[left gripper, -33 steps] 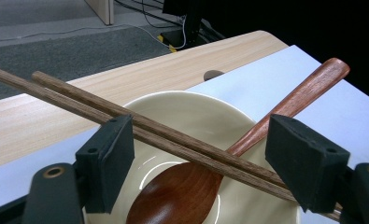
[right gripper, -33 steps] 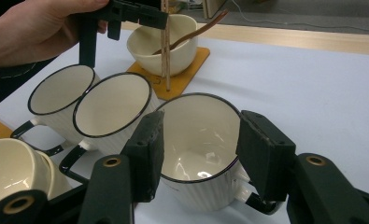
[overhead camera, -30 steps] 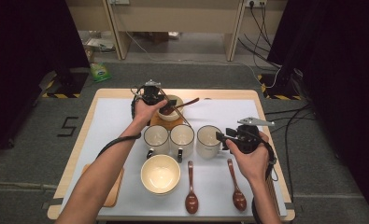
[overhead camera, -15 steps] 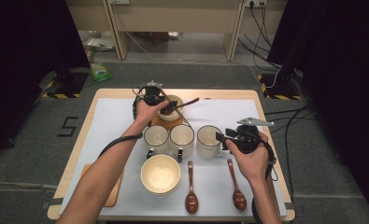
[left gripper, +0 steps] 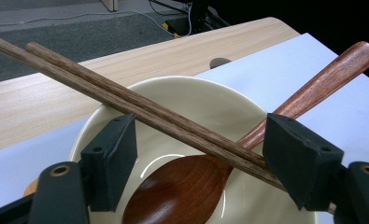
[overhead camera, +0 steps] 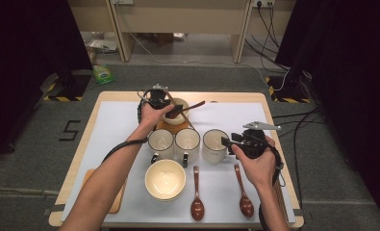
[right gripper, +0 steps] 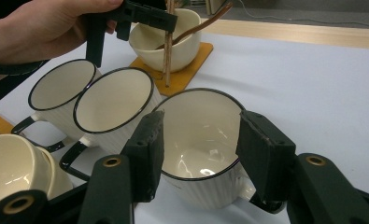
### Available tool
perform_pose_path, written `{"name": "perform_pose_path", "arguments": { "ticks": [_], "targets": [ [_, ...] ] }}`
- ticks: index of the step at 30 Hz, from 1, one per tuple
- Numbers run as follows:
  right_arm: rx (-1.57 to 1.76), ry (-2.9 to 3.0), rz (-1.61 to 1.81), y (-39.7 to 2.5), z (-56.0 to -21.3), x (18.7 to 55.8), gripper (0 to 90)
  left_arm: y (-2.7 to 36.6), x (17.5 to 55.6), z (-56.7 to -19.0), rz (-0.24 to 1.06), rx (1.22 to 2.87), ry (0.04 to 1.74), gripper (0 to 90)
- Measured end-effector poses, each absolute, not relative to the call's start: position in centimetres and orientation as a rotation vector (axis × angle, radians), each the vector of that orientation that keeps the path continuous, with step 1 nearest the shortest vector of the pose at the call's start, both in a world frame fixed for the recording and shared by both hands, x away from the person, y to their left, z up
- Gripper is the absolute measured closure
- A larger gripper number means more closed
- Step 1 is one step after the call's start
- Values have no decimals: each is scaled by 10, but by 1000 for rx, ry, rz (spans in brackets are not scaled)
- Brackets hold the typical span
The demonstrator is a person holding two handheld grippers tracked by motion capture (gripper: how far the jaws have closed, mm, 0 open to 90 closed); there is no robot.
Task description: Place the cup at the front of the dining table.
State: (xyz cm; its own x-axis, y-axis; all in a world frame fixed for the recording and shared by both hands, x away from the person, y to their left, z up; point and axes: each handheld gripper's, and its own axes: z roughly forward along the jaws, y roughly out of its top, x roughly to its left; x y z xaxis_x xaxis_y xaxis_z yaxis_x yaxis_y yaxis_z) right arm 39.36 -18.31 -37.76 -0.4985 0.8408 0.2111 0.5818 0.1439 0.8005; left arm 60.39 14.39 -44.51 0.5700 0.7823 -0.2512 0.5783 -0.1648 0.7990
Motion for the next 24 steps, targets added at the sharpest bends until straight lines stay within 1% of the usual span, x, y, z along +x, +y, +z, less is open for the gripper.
{"name": "perform_pose_path", "arguments": {
  "ticks": [17,24],
  "targets": [
    [1377,2142,1283,-183,-378,394,509,144,604,-445,267,1860,1104,342],
    [1379,2143,1284,-182,-378,394,509,144,604,-445,268,1862,1103,352]
  ]
}}
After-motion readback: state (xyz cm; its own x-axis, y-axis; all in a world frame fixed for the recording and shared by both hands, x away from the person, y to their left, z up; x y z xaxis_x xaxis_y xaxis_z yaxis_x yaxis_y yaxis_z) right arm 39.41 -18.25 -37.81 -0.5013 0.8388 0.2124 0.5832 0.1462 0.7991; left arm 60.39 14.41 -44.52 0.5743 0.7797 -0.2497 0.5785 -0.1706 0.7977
